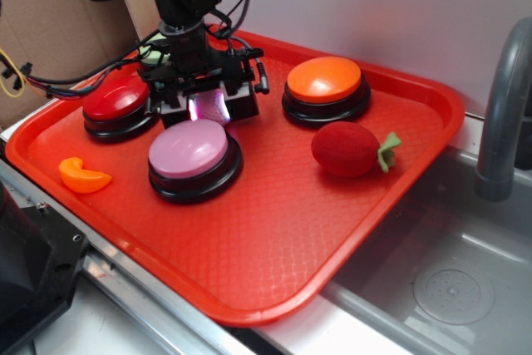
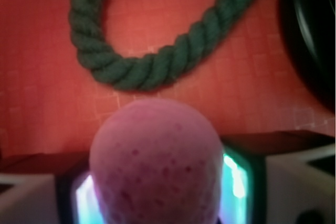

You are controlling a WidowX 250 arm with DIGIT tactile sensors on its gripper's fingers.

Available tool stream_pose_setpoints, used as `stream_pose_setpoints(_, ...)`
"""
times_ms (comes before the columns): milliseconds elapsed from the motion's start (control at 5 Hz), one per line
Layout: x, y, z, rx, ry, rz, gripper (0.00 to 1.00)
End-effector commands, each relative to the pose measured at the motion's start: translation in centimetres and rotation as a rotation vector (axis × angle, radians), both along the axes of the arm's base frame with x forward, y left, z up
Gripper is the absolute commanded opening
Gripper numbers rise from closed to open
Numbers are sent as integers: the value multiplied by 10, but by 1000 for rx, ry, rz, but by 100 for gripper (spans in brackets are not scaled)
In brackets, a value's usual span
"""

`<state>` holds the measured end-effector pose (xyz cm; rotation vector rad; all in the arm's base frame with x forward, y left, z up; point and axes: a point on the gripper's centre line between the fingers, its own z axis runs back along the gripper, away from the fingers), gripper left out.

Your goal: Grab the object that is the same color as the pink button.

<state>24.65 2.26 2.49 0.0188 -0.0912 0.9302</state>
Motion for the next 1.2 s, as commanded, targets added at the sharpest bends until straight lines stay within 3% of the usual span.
stream_pose_setpoints(0, 11, 9, 64, -4, -24, -199, 0)
stream_pose_setpoints(400, 13, 5, 125, 68, -23, -394, 0)
stream_pose_setpoints(600, 13, 1, 149, 68, -11, -486, 0)
stream_pose_setpoints(800, 10, -2, 167, 49, -58, -517, 0)
stream_pose_setpoints(1000, 6, -1, 178, -2, -68, -488, 0)
